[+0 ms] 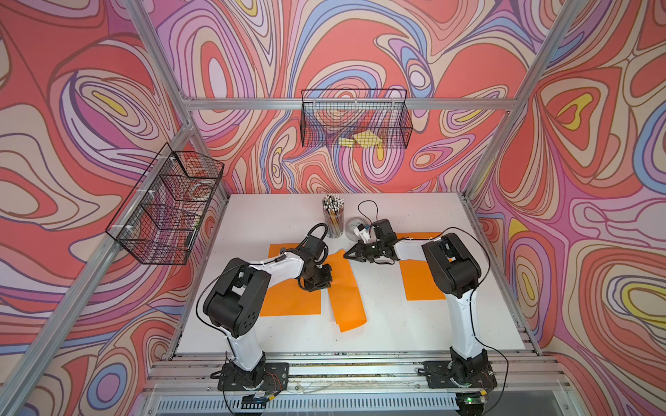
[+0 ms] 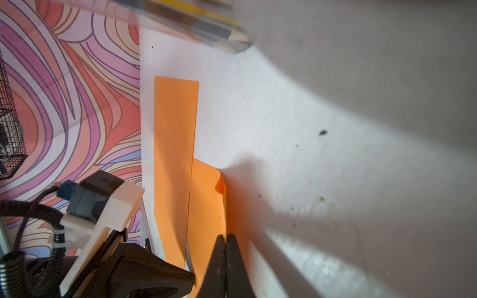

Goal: Fold the rectangular paper in half along the long edge
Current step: Fold the paper at the center of the board.

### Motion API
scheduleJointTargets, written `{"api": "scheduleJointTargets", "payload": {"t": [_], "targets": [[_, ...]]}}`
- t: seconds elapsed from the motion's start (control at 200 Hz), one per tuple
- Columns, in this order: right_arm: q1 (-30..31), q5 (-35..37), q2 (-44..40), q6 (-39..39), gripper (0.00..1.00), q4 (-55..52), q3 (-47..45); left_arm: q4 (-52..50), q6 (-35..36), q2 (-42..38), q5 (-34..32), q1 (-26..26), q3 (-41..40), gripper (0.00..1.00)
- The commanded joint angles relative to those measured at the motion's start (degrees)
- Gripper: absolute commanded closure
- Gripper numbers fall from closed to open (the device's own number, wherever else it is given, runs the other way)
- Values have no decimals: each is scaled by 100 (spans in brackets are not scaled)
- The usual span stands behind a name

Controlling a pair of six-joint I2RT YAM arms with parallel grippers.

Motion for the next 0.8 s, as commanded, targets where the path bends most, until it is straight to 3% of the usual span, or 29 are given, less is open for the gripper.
{"api": "scheduleJointTargets", "payload": {"t": [0.0,0.095,0.16,0.26,0.796], "targets": [[-2,-34,164,-3,100,-4,24,-725,48,406,-351,-66,-415,100],[0,-91,117,60,100,36,-58,-709,43,403,-353,-62,-407,100],[3,-105,44,118,87,98,-165,-713,35,411,-343,-62,-407,100],[-1,-115,-135,167,76,239,-448,-708,26,410,-342,-62,-415,100],[125,-562,-887,1085,76,2058,-2587,-659,-49,411,-328,-62,-456,100]]}}
